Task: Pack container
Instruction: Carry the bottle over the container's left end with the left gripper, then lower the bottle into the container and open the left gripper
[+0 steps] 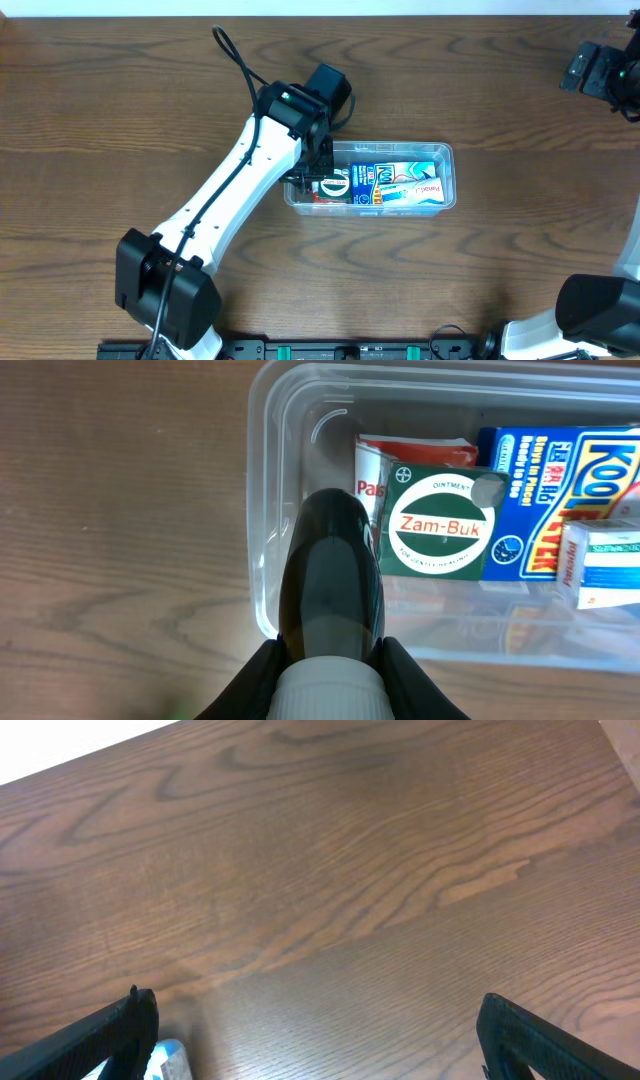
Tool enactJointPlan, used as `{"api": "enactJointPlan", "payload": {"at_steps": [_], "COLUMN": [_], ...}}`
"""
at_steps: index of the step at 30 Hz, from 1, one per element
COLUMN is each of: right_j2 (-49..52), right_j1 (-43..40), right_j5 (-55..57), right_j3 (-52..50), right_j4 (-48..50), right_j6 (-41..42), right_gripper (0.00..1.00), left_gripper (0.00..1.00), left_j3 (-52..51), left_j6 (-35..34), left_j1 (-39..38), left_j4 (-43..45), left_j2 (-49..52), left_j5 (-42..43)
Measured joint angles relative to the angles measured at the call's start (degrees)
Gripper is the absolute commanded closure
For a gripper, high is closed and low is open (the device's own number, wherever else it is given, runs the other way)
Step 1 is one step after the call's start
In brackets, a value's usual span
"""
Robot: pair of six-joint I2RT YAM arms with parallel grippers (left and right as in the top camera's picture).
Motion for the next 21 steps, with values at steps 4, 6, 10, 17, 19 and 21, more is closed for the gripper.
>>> {"api": "enactJointPlan", "payload": {"at_steps": [4, 6, 10, 17, 19, 21], "right_j2": [0.00, 0.00, 0.00, 0.00, 0.00, 0.00], "right_j1": [0.00, 0.00, 0.00, 0.00, 0.00, 0.00], "right_j5": [0.00, 0.00, 0.00, 0.00, 0.00, 0.00], "right_j3": [0.00, 0.00, 0.00, 0.00, 0.00, 0.00], "right_j4": [0.00, 0.02, 0.00, 0.00, 0.02, 0.00], "right_j6": [0.00, 0.00, 0.00, 0.00, 0.00, 0.00], "right_gripper": [0.01, 0.01, 0.01, 0.01, 0.01, 0.01], "left_gripper": [0.73, 0.73, 0.73, 0.73, 0.73, 0.73], "left_j3": [-2.97, -4.79, -8.33, -10.97, -11.50, -12.22], "left_j6": [0.00, 0.00, 0.00, 0.00, 0.00, 0.00], "left_j1": [0.00, 0.00, 0.00, 0.00, 0.00, 0.00], "left_j4": [3.08, 4.68, 7.50, 10.86, 11.65, 12.61], "left_j2": [0.00, 0.00, 0.00, 0.00, 0.00, 0.00], "left_j5": [-0.07, -0.15, -0.22, -0.72, -1.36, -1.73]}}
